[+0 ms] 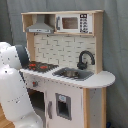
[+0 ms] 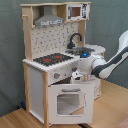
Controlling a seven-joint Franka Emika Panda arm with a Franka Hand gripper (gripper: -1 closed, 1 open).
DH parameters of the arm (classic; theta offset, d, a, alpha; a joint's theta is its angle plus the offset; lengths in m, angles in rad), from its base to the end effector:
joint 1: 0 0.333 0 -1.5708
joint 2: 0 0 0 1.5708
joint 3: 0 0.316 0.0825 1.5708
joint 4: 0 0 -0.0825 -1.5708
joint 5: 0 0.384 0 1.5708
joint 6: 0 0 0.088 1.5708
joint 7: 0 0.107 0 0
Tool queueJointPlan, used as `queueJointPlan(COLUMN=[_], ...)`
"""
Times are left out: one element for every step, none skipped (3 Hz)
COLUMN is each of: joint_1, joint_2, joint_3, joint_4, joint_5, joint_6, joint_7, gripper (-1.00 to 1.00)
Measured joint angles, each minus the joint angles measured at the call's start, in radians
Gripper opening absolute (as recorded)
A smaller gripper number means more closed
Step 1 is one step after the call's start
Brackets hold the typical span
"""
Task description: Play with the kitchen
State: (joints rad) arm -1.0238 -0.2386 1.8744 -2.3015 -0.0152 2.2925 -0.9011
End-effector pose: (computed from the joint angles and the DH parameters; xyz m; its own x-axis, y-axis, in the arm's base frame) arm 0.3376 0.3826 0.3100 -0.1742 0.9561 -0.2356 0.9767 0.1983 0.0823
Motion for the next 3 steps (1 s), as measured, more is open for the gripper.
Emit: queueJointPlan(joint_1=[-0.025, -0.025, -0.024], joint_2=[-0.032, -0.035, -0.035], joint_3=[0.048, 0.087, 0.128], joint_4=[0.008, 0.013, 0.013], joint_5=[0.010, 0.010, 0.010], joint_6=[0.048, 0.088, 0.118], joint_7=[0.073, 0.164, 0.257], gripper=[-1.00, -1.00, -1.00])
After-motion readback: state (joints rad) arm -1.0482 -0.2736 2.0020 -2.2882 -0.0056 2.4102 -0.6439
